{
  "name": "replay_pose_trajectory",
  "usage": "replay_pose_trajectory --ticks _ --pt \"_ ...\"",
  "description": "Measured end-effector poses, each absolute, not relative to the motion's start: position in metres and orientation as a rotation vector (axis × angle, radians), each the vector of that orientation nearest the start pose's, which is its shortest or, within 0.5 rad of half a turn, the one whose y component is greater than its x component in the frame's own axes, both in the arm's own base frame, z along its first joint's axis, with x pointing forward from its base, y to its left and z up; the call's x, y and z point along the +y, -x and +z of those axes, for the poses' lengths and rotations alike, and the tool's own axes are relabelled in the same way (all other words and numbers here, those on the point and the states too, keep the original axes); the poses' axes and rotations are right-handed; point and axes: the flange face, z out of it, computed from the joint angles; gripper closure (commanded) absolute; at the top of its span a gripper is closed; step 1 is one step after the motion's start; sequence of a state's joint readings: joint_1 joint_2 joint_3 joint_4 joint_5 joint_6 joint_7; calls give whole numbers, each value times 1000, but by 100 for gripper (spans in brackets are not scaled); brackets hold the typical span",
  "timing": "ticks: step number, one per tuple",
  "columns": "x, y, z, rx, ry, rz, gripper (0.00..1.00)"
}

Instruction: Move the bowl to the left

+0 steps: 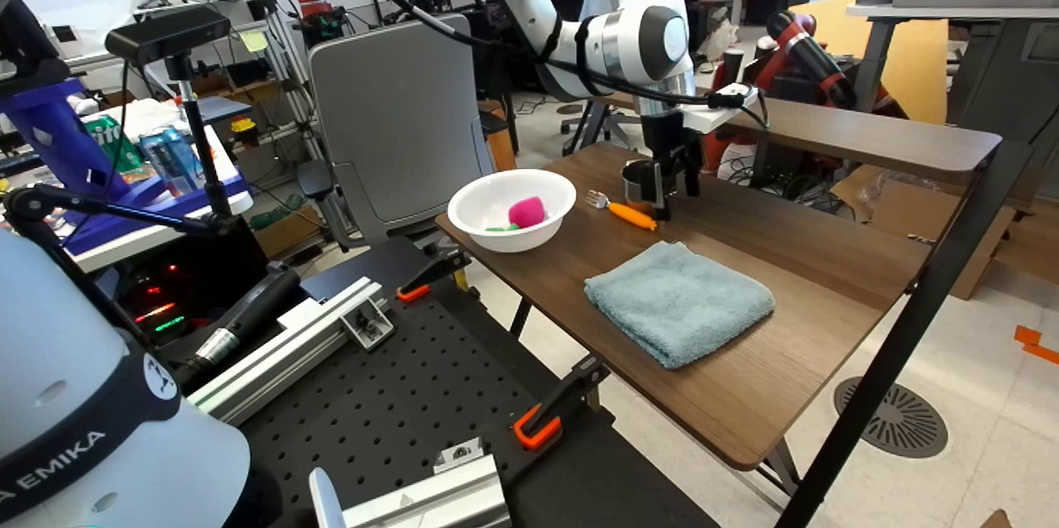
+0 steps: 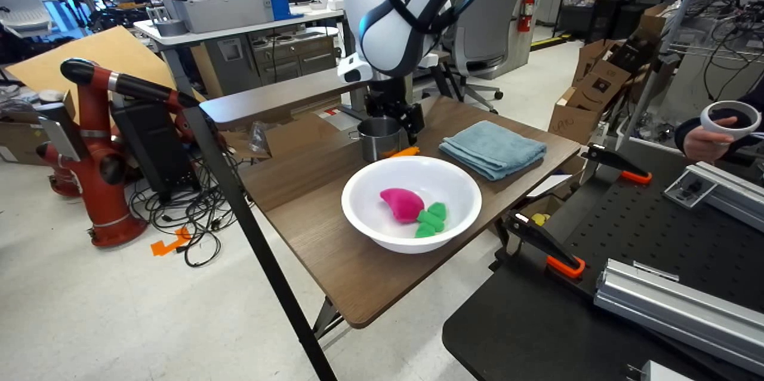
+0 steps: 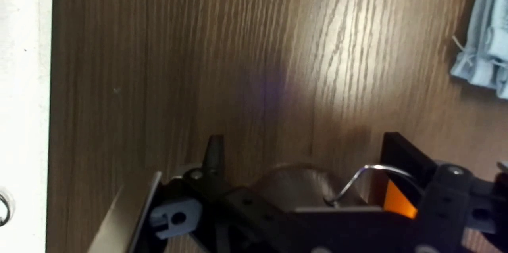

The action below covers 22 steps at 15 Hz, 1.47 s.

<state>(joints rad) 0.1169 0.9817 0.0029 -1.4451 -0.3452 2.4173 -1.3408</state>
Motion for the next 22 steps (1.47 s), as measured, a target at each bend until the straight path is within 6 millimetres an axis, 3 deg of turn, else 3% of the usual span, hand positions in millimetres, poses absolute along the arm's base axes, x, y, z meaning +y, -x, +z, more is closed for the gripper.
replay_pose_trajectory --ticks 6,13,22 --pt "129 -682 99 2264 -1889 -137 0" --pt "187 -658 118 2296 -1906 -57 0" --pt "194 -659 135 2259 -1941 -19 0"
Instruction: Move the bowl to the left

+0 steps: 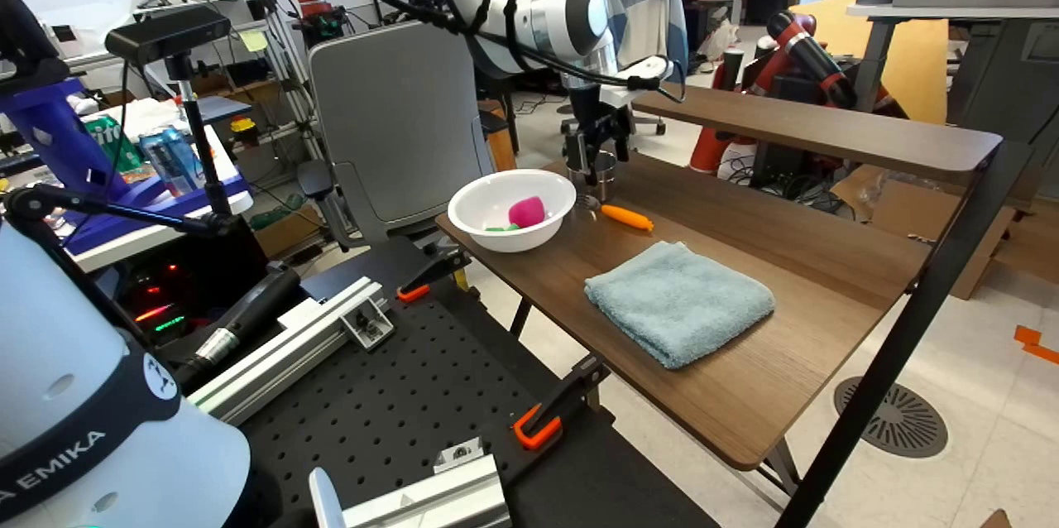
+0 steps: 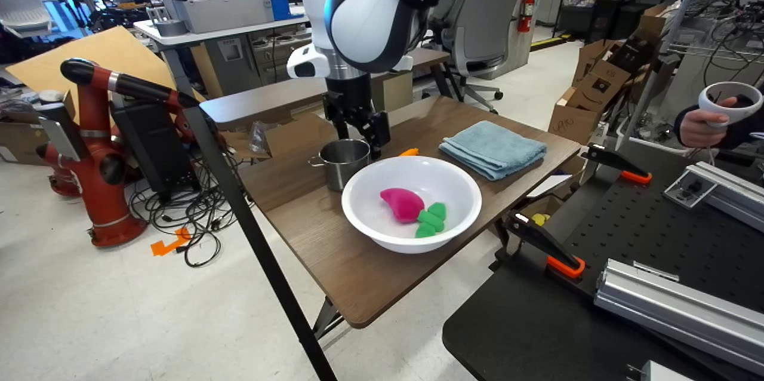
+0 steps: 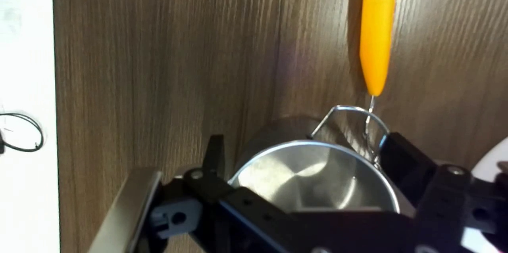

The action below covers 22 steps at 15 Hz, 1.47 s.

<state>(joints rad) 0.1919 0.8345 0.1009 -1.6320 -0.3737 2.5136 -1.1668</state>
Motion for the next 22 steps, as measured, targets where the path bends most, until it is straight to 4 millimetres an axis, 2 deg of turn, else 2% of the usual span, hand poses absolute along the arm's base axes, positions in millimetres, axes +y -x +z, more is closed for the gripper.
replay_pose_trajectory --ticks 3,5,8,11,14,22 --pt "188 -662 140 2241 -1954 -11 0" --pt "184 -664 151 2226 -1955 20 0" --pt "178 -660 186 2198 -1948 89 0" --pt "170 -644 217 2150 -2020 148 0" --pt "167 -634 220 2145 -2044 147 0" --pt "167 -633 219 2140 -2048 159 0"
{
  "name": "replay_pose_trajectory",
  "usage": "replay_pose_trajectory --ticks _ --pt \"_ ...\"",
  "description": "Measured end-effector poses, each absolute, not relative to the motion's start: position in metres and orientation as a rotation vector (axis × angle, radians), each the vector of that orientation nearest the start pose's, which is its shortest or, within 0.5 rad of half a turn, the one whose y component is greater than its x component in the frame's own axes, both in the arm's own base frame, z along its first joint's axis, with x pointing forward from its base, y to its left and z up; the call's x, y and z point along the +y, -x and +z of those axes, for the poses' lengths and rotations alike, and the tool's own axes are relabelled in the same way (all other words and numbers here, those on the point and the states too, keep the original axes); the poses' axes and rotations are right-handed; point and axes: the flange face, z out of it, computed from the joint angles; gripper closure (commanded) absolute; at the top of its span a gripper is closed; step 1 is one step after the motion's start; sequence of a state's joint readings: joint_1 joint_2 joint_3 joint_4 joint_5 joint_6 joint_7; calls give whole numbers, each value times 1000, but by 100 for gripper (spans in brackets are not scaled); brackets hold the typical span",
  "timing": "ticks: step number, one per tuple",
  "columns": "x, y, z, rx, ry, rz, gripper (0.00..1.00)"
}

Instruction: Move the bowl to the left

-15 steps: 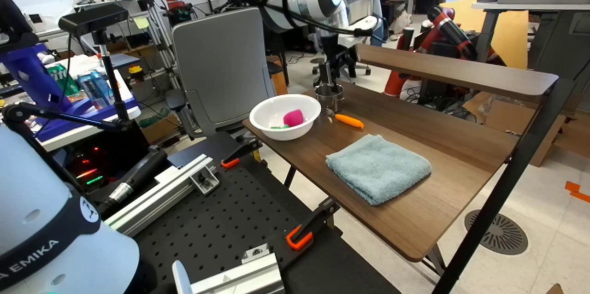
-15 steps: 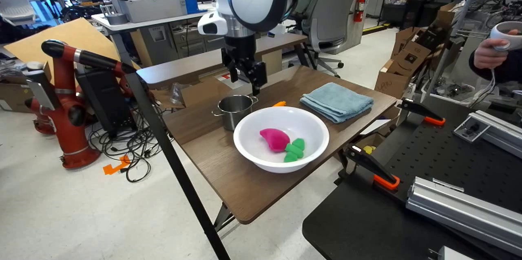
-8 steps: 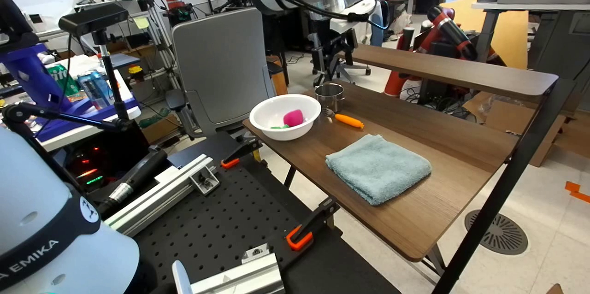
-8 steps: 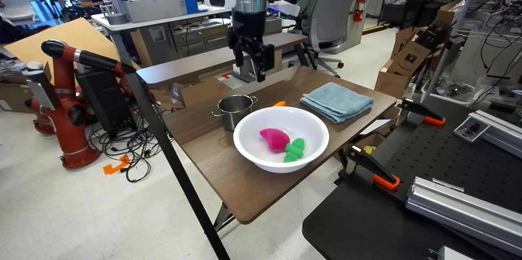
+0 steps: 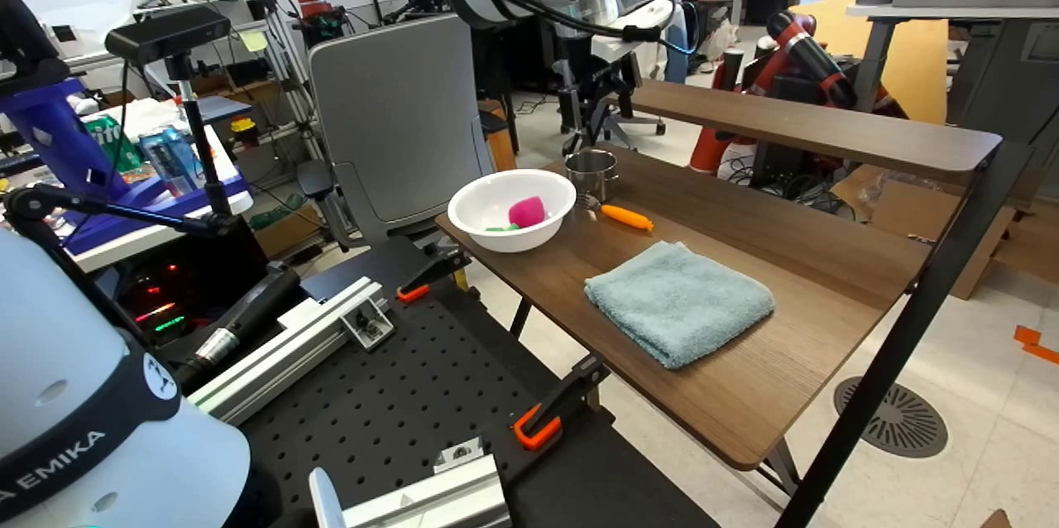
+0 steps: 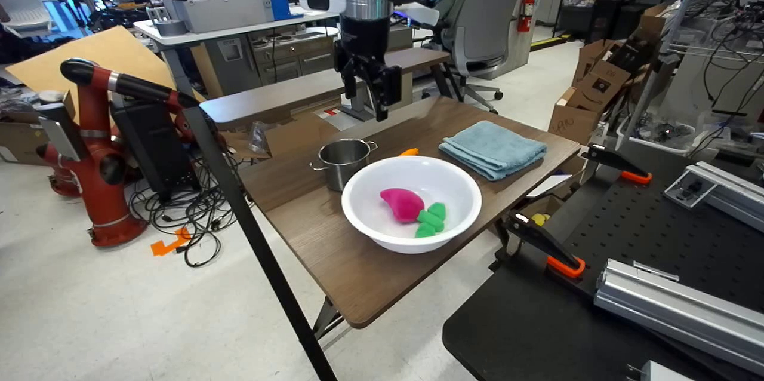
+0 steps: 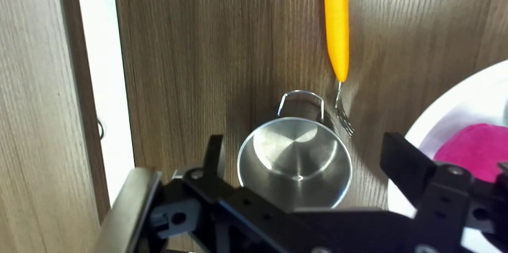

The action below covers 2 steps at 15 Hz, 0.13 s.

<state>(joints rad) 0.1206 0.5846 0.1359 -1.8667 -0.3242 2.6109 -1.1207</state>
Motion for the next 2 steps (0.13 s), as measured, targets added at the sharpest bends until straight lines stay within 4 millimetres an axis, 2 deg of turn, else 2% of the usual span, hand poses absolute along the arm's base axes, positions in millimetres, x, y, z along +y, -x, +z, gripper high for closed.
replay_pose_trajectory --ticks 2 --pt "167 -633 219 2140 -2049 159 0"
